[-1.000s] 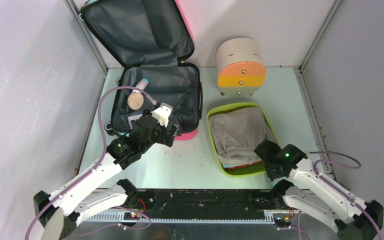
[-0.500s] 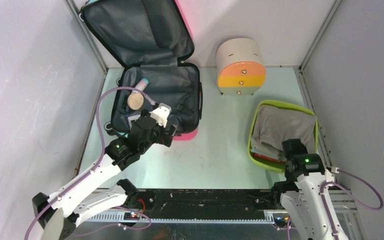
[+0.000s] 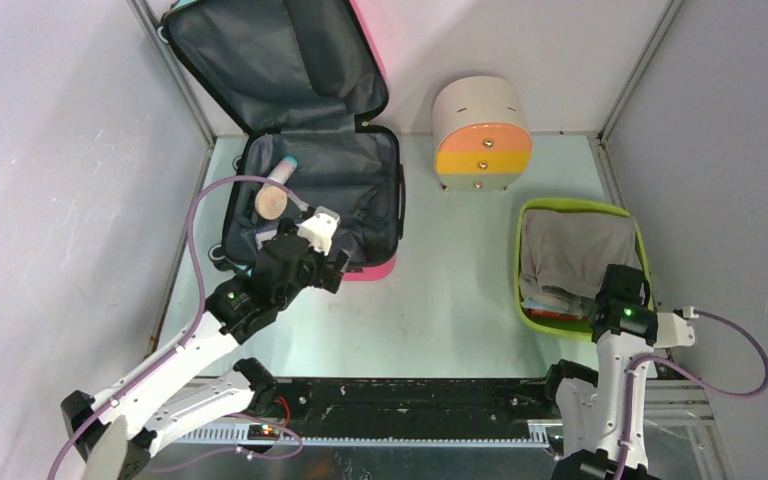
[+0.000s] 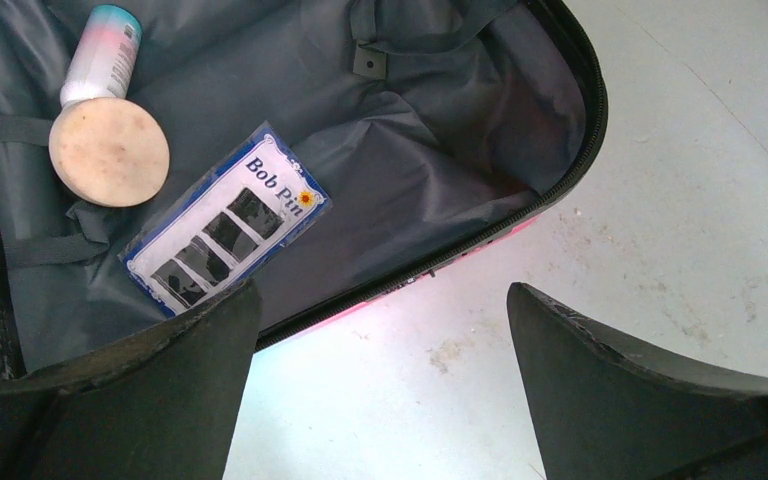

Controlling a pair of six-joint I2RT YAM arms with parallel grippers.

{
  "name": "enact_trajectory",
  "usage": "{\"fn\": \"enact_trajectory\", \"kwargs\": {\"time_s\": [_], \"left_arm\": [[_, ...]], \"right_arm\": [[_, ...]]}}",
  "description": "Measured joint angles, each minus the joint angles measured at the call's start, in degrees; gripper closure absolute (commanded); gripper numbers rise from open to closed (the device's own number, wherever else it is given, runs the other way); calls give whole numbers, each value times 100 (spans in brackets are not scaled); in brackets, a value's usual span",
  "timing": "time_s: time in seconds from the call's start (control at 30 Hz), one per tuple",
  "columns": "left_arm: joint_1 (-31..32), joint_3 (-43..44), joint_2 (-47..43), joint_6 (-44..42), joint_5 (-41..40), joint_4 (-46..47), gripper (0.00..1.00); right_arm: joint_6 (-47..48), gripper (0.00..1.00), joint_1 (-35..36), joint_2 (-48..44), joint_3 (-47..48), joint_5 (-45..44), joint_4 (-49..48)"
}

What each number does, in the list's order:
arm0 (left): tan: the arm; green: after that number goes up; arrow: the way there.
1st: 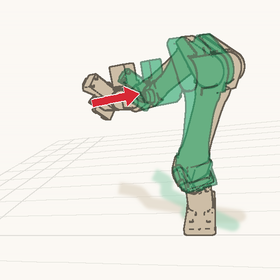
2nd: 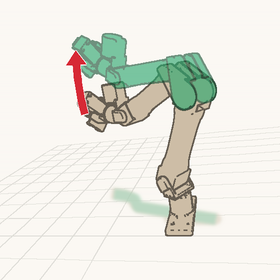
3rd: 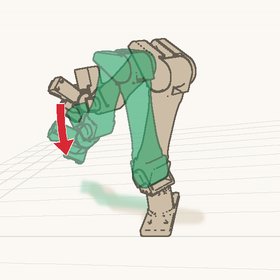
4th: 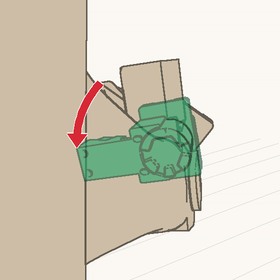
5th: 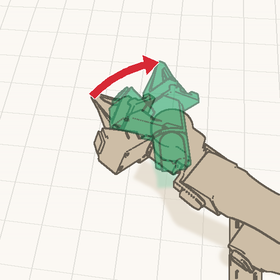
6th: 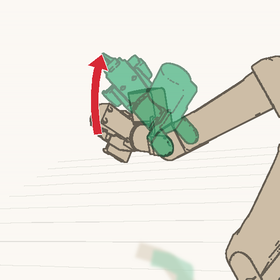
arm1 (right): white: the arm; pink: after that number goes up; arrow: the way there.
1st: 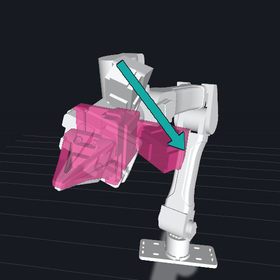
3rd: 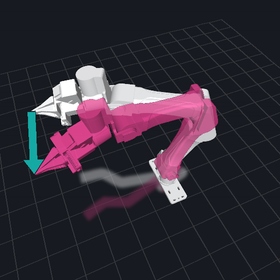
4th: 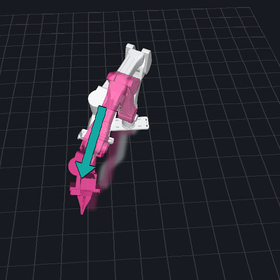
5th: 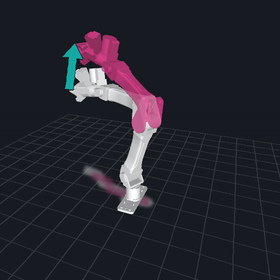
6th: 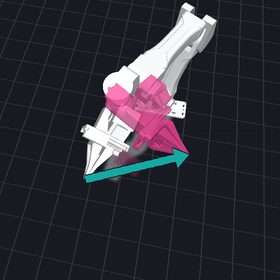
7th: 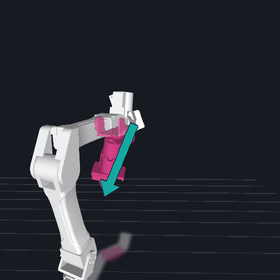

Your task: Open, take out, and arrange the luggage

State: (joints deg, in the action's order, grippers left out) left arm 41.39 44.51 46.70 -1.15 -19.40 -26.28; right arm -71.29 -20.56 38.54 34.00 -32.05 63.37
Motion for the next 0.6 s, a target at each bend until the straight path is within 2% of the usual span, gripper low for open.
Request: {"fn": "enact_trajectory", "kwargs": {"time_s": [0.27,0.6], "left_arm": [[0,0,2,-37,-2,0,0],[0,0,0,-39,-2,0,0]], "right_arm": [[1141,100,-575,562,9,205,-1137],[2068,100,-1093,1023,142,350,-1853]]}}
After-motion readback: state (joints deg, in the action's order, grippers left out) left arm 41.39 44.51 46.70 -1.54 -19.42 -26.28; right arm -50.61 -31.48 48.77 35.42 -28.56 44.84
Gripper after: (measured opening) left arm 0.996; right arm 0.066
